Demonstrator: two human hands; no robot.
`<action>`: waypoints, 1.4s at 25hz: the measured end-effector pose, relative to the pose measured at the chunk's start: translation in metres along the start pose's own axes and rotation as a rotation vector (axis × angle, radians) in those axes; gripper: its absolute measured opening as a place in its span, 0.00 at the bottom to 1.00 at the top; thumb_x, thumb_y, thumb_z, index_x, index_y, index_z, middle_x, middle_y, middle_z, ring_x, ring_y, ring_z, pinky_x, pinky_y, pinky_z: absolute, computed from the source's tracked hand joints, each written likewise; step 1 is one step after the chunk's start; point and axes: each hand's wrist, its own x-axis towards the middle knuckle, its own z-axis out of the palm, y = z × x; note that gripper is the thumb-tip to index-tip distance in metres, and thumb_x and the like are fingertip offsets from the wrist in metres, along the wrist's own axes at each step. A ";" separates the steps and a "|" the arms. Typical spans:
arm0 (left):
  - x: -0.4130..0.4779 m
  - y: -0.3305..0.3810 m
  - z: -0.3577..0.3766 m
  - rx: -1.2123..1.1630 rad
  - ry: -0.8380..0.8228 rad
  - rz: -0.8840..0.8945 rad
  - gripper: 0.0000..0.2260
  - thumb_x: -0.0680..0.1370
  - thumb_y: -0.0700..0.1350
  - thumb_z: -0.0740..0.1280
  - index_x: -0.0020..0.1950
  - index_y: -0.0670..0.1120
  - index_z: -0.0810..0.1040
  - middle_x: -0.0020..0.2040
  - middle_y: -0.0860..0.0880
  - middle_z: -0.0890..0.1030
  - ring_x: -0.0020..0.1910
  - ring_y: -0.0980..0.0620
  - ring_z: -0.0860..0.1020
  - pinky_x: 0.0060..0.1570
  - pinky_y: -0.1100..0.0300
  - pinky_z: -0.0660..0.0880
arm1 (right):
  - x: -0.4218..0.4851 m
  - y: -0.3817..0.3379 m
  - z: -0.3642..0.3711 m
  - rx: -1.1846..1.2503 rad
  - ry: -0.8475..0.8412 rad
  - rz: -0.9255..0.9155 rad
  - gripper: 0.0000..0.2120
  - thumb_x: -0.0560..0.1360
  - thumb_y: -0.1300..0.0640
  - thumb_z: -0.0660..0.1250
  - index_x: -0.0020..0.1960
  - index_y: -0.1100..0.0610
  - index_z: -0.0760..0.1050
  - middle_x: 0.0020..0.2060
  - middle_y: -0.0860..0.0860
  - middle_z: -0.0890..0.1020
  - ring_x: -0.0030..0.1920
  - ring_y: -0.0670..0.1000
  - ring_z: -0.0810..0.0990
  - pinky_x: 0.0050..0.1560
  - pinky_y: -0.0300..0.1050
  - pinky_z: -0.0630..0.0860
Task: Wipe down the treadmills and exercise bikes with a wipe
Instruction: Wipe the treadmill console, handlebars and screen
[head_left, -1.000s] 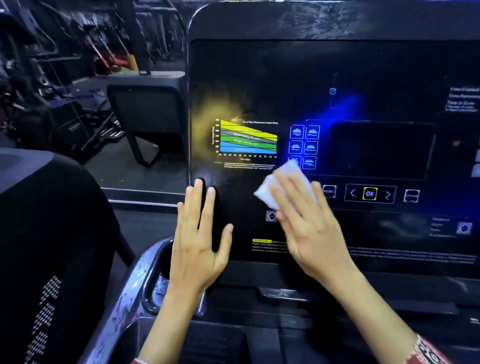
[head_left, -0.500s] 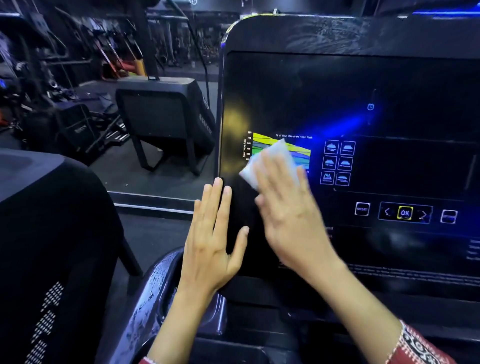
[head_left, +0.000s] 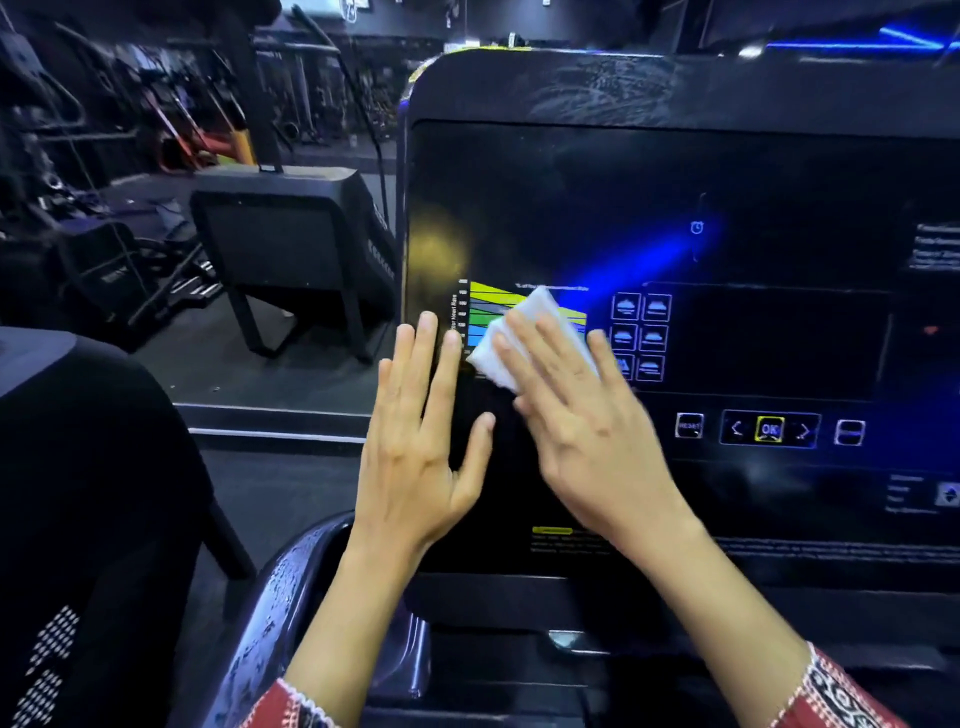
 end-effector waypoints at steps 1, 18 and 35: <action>0.000 0.003 0.001 0.009 0.002 -0.002 0.27 0.78 0.48 0.60 0.73 0.36 0.62 0.75 0.39 0.59 0.76 0.45 0.54 0.75 0.54 0.48 | -0.004 0.015 -0.005 -0.033 0.019 0.067 0.24 0.79 0.62 0.55 0.75 0.59 0.60 0.74 0.54 0.64 0.75 0.53 0.59 0.74 0.55 0.52; -0.005 0.089 0.047 -0.004 -0.063 0.136 0.25 0.78 0.48 0.60 0.72 0.38 0.65 0.74 0.38 0.61 0.74 0.42 0.58 0.75 0.53 0.49 | -0.075 0.090 -0.042 -0.003 -0.055 -0.050 0.22 0.79 0.60 0.55 0.73 0.59 0.61 0.73 0.52 0.65 0.74 0.53 0.60 0.75 0.50 0.48; -0.004 0.136 0.082 -0.018 -0.106 0.157 0.26 0.78 0.48 0.60 0.73 0.39 0.64 0.75 0.39 0.59 0.76 0.44 0.55 0.75 0.54 0.48 | -0.135 0.108 -0.063 0.116 0.067 0.534 0.25 0.81 0.60 0.51 0.77 0.62 0.54 0.76 0.55 0.57 0.77 0.55 0.54 0.76 0.51 0.44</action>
